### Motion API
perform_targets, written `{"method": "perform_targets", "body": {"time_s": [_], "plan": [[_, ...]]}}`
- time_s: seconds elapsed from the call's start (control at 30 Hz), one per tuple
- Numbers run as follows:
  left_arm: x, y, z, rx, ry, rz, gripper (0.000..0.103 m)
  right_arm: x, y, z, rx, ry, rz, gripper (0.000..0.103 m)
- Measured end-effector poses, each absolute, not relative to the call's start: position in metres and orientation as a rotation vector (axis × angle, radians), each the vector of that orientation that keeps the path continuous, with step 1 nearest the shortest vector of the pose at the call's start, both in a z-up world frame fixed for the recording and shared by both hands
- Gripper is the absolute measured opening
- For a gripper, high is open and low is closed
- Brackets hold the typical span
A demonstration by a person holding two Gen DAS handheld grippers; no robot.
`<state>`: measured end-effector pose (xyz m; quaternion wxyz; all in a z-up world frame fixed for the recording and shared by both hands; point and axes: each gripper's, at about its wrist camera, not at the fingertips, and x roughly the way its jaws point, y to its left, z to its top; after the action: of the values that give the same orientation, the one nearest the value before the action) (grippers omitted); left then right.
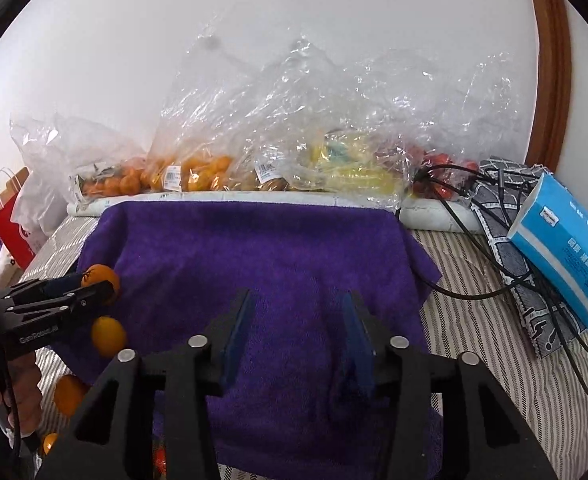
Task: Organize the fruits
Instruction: 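Release the orange onto the purple towel with the right tool while the left tool lowers the mandarin, then open the left tool to drop the mandarin on the towel, then withdraw both tools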
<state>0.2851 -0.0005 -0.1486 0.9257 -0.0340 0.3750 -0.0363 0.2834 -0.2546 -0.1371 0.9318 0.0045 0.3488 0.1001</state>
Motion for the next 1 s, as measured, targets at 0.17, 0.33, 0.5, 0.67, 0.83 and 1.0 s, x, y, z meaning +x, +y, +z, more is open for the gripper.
{"method": "perform_targets", "body": {"time_s": [0.17,0.33,0.5,0.67,0.83,1.0], "plan": [[0.279,0.001,-0.138,-0.075,0.716,-0.056,0.067,0.278,-0.251,-0.134,0.0,0.689,0.198,0.053],[0.273,0.001,-0.131,-0.074,0.695,-0.049,0.066,0.269,-0.246,-0.125,-0.011,0.66,0.191,0.053],[0.259,-0.002,-0.119,-0.063,0.694,-0.093,0.066,0.254,-0.244,-0.104,0.03,0.63,0.212,0.053],[0.234,0.007,-0.114,-0.115,0.7,-0.143,0.066,0.222,-0.241,-0.083,0.014,0.628,0.208,0.053],[0.208,0.025,-0.116,-0.089,0.694,-0.117,0.066,0.184,-0.239,-0.083,0.013,0.655,0.228,0.054],[0.185,0.045,-0.125,-0.062,0.712,-0.078,0.066,0.162,-0.235,-0.094,0.013,0.698,0.213,0.059]]}}
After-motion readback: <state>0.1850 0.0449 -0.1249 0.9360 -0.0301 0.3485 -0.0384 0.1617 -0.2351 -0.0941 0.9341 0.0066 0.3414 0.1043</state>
